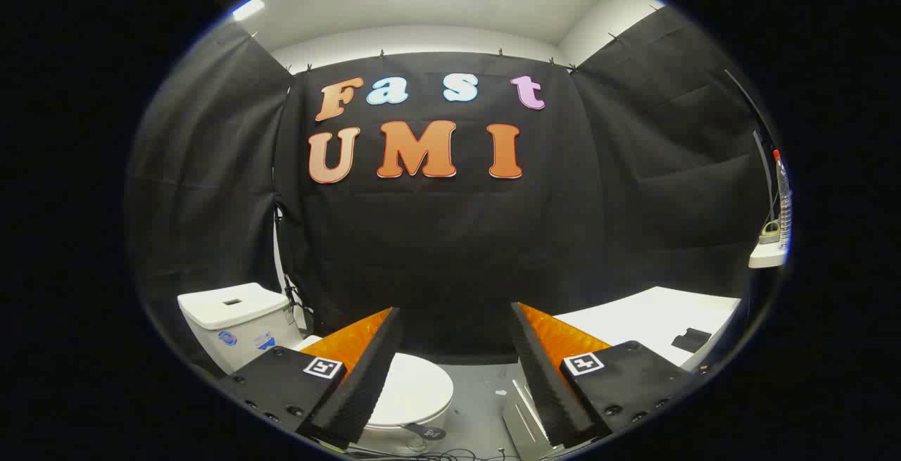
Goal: Open the toilet lid.
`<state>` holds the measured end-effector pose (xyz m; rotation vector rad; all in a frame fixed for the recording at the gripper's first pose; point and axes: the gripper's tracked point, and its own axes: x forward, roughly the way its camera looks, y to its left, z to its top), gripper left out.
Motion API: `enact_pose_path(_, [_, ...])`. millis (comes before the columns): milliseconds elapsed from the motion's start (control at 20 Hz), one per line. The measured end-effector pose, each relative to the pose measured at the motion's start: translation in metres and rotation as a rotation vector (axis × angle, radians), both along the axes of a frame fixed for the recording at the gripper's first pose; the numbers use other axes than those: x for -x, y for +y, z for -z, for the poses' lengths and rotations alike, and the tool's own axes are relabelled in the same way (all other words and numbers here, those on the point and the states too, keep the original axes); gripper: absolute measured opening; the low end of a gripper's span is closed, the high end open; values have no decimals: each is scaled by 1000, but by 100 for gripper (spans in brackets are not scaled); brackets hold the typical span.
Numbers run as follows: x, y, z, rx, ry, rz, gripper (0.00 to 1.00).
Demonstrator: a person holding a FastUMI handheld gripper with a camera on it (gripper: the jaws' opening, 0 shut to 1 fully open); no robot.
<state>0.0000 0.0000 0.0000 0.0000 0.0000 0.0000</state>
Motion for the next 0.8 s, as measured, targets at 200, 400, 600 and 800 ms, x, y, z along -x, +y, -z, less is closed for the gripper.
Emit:
enact_pose_path(200, [0,3,10,-10,37,-10,98])
enact_pose_path(400, [0,2,8,-12,38,-7,98])
enact_pose_path(600, [0,3,9,-14,42,-8,98])
enact_pose_path(800, [-1,6,6,-23,37,-24,98])
